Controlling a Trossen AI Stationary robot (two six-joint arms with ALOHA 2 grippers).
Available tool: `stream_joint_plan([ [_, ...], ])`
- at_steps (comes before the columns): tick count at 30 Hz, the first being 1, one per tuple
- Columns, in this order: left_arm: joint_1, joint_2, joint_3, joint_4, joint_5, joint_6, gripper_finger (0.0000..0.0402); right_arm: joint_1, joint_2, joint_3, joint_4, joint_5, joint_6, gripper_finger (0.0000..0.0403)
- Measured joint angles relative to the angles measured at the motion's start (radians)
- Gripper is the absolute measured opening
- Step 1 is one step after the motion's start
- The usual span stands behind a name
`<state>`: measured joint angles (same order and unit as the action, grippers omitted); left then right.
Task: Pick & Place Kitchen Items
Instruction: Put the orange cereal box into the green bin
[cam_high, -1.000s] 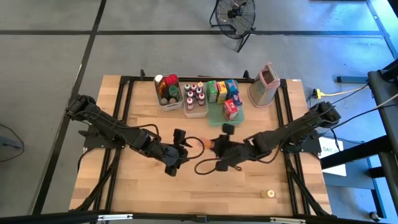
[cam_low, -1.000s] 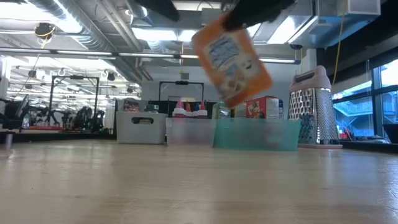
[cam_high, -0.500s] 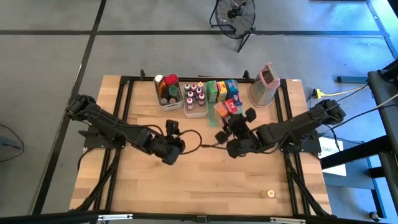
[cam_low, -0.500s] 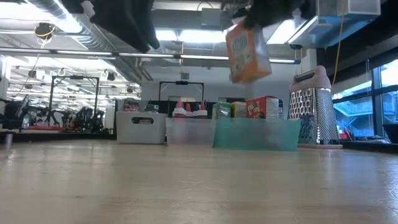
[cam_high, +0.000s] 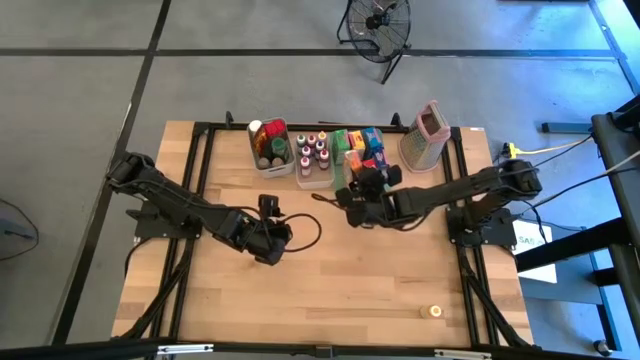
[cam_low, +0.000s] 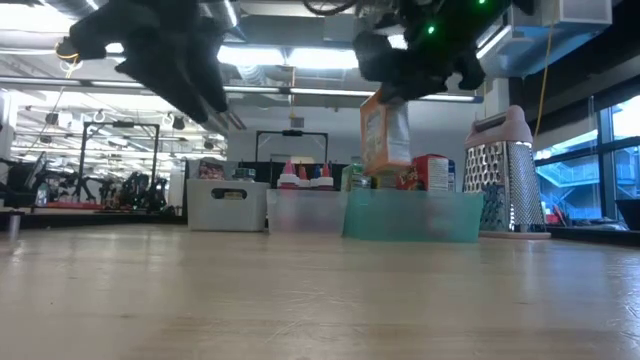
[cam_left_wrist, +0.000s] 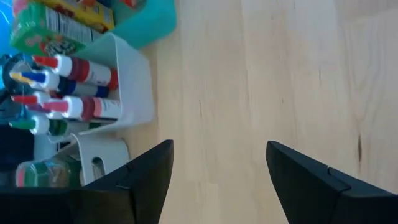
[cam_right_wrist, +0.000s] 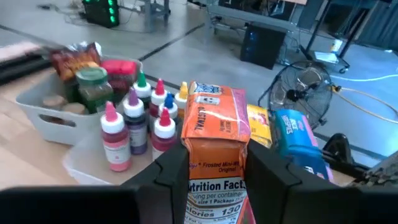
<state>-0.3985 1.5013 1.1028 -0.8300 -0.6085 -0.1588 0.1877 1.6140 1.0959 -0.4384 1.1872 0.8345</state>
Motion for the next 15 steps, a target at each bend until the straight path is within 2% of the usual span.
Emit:
stream_joint_plan([
  [5,0.0,0.0,-0.015,0.002,0.023,-0.059,0.0251,-0.041,0.032,-0.019,0.085,-0.043,-0.059,0.0126],
  [9,-0.004,0.0,-0.015,0.006,0.08,-0.067,0.0251,-0.073,0.055,-0.02,0.091,-0.05,-0.063,0.0126],
  [15,-0.04,0.0,-0.015,0.026,0.088,-0.07,0.0251,-0.115,0.076,-0.02,0.107,-0.092,-0.077,0.0126],
])
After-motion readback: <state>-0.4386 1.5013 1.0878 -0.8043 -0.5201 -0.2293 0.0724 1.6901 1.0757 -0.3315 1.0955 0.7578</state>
